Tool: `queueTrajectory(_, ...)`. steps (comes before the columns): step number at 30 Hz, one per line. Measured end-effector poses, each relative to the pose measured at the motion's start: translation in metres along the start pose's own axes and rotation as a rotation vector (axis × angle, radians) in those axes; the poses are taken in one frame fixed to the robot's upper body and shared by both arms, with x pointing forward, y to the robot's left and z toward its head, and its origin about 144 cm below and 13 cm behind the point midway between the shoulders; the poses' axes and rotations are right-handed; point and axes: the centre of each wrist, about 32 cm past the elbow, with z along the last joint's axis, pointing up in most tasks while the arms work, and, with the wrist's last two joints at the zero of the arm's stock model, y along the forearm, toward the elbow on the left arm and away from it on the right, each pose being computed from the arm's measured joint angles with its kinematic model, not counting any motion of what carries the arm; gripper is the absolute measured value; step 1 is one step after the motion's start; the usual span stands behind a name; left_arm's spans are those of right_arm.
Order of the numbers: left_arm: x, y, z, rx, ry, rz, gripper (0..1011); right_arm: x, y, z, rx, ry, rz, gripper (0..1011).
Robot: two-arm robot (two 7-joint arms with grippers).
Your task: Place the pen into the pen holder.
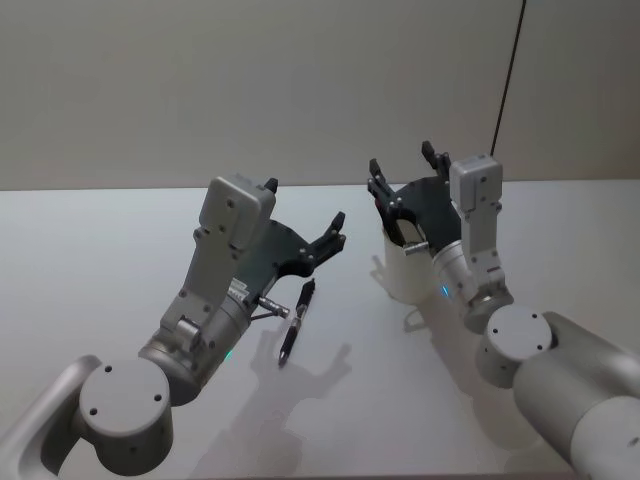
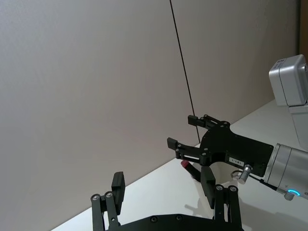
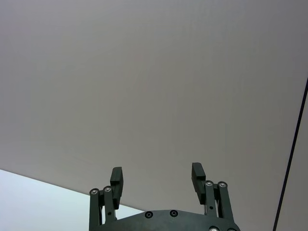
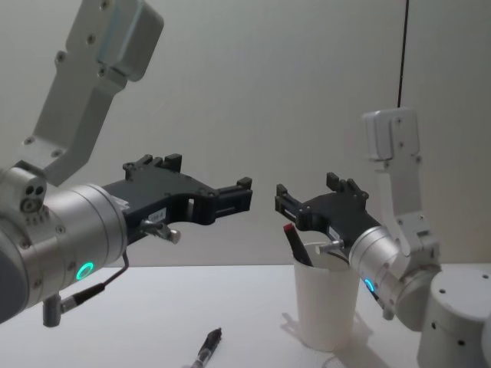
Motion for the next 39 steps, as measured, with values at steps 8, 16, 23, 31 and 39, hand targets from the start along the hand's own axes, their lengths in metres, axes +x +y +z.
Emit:
queueTrajectory(8, 0.000, 0.000, 0.000, 0.000, 0.000, 0.000, 1004, 0.000, 0.001, 0.000, 0.001, 0.005, 0.000, 1001)
queueTrajectory(16, 0.000, 0.000, 0.000, 0.000, 0.000, 0.000, 1004, 0.001, 0.006, 0.006, -0.011, 0.025, -0.005, 1001)
queueTrajectory(23, 0.000, 0.000, 0.000, 0.000, 0.000, 0.000, 1004, 0.000, 0.011, 0.020, -0.053, 0.044, -0.015, 1001)
queueTrajectory(31, 0.000, 0.000, 0.000, 0.000, 0.000, 0.000, 1004, 0.001, 0.014, 0.047, -0.127, 0.059, -0.039, 1001)
queueTrajectory(39, 0.000, 0.000, 0.000, 0.000, 0.000, 0.000, 1004, 0.002, 0.007, 0.068, -0.166, 0.068, -0.064, 1002)
